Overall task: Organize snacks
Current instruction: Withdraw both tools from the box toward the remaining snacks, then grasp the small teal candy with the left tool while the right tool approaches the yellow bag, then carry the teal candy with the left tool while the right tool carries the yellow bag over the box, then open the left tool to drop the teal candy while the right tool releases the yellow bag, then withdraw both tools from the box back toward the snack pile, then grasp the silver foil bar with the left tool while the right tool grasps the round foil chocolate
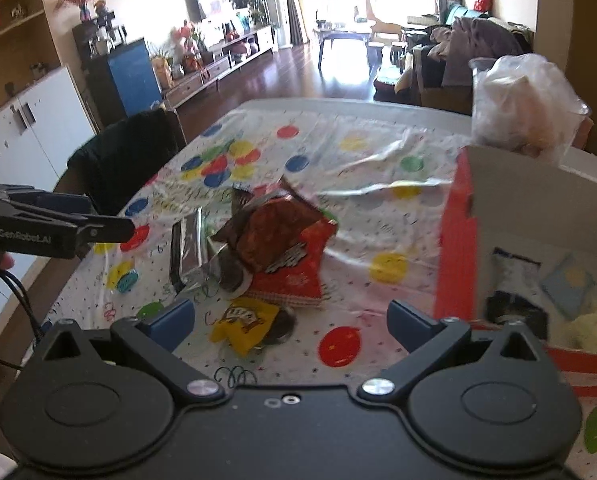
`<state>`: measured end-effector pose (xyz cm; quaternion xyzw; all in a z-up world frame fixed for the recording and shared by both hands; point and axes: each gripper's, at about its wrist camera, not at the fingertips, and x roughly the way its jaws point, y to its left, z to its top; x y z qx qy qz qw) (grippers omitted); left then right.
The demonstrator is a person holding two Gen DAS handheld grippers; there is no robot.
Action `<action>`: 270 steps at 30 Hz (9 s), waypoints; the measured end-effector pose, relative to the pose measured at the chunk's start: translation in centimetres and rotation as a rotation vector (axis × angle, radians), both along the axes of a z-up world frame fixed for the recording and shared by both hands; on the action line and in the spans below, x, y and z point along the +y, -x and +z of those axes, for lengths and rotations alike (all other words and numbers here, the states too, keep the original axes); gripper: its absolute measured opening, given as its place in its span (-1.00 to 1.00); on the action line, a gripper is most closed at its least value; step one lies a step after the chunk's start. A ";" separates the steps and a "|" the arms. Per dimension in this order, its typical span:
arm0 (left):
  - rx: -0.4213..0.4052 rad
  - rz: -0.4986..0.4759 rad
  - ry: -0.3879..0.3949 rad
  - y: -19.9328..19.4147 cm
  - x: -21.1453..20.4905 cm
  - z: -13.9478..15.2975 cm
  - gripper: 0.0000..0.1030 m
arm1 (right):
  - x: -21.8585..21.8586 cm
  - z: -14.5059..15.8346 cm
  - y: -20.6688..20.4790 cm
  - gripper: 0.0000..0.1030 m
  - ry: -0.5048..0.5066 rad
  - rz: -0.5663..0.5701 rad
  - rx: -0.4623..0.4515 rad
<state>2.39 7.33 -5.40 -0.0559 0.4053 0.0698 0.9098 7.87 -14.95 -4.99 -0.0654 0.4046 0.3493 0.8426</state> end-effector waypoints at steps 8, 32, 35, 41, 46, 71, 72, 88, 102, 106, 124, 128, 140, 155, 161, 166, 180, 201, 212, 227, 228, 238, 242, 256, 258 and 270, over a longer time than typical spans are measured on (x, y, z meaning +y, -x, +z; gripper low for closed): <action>0.081 0.006 -0.006 0.8 3.6 -3.6 0.68 | 4.4 -3.3 0.1 0.99 0.074 0.002 0.035; 0.216 -0.099 0.030 -0.5 5.3 -9.1 -0.27 | 10.4 -7.7 -0.7 0.55 0.222 0.017 0.098; 0.217 -0.115 0.013 -0.5 5.0 -9.2 -0.36 | 10.4 -7.7 -0.8 0.37 0.233 0.019 0.104; 0.222 -0.124 0.002 -0.6 4.7 -9.1 -0.75 | 10.3 -7.6 -0.6 0.10 0.255 0.017 0.077; 0.229 -0.133 0.016 -0.7 4.5 -9.0 -0.78 | 9.8 -7.4 -0.5 -0.07 0.237 0.020 0.074; 0.082 -0.159 0.074 -1.5 -1.7 -0.7 -0.78 | 0.8 1.0 0.0 -0.28 0.024 -0.053 0.028; 0.072 -0.164 0.074 -1.7 -2.3 -0.2 -0.78 | 0.3 1.4 -0.1 -0.28 0.019 -0.060 0.019; -0.021 -0.277 0.067 -7.3 -12.8 5.4 -0.78 | -9.0 5.3 -3.9 -0.28 -0.017 -0.180 -0.077; 0.016 -0.341 0.091 -14.5 -23.2 5.0 -0.78 | -18.2 4.1 -10.3 -0.28 0.034 -0.283 -0.064; 0.067 -0.329 0.115 -16.8 -25.4 3.7 -0.78 | -20.2 2.9 -12.2 -0.28 0.060 -0.292 -0.036; 0.346 -0.219 0.153 -26.2 -29.8 -3.2 -0.78 | -22.3 -3.6 -20.2 -0.28 0.151 -0.237 0.159; 0.395 -0.201 0.160 -27.4 -29.9 -4.3 -0.78 | -21.4 -4.4 -21.0 -0.28 0.171 -0.197 0.198; 0.514 -0.213 0.145 -29.0 -30.3 -6.9 -0.78 | -20.3 -5.8 -21.3 -0.27 0.229 -0.165 0.219; 0.402 -0.235 0.167 -26.6 -29.3 -4.7 -0.77 | -22.0 -2.6 -19.5 -0.10 0.139 -0.201 0.185; 0.341 -0.238 0.175 -25.0 -28.7 -2.8 -0.69 | -22.4 -0.8 -18.1 -0.03 0.099 -0.213 0.152; 0.257 -0.259 0.150 -23.2 -28.6 -0.9 -0.46 | -22.4 0.7 -16.7 0.16 0.069 -0.221 0.114; 0.056 -0.248 0.121 -17.3 -25.4 3.1 0.29 | -21.6 4.5 -12.2 0.61 -0.040 -0.234 0.033; -0.067 -0.182 0.082 -7.7 -16.1 4.8 0.61 | -13.0 5.9 -5.8 1.00 -0.077 -0.163 -0.053; -0.037 -0.008 0.093 -4.9 -6.5 3.4 0.61 | -6.7 5.1 -4.2 1.00 -0.062 -0.117 -0.029; 0.136 0.218 0.105 -4.9 3.5 -2.7 0.61 | 1.9 -0.5 -3.1 0.99 0.052 -0.047 0.114; 0.145 0.235 0.102 -5.0 3.9 -3.0 0.61 | 2.3 -0.9 -3.0 0.99 0.061 -0.045 0.125; 0.234 0.297 0.183 -7.7 5.6 -5.6 0.61 | 5.9 -4.2 -2.8 0.91 0.171 -0.046 0.214; 0.272 0.296 0.183 -9.1 4.9 -6.5 0.61 | 7.0 -5.1 -2.9 0.81 0.206 -0.054 0.226; 0.404 0.319 0.207 -12.1 4.9 -8.4 0.61 | 10.3 -6.8 -3.4 0.39 0.311 0.012 0.214; 0.414 0.304 0.206 -12.4 4.6 -8.6 0.61 | 10.6 -6.9 -3.3 0.33 0.319 0.021 0.214; 0.439 0.273 0.194 -12.6 4.1 -8.8 0.10 | 10.8 -7.7 -3.0 -0.10 0.339 0.039 0.201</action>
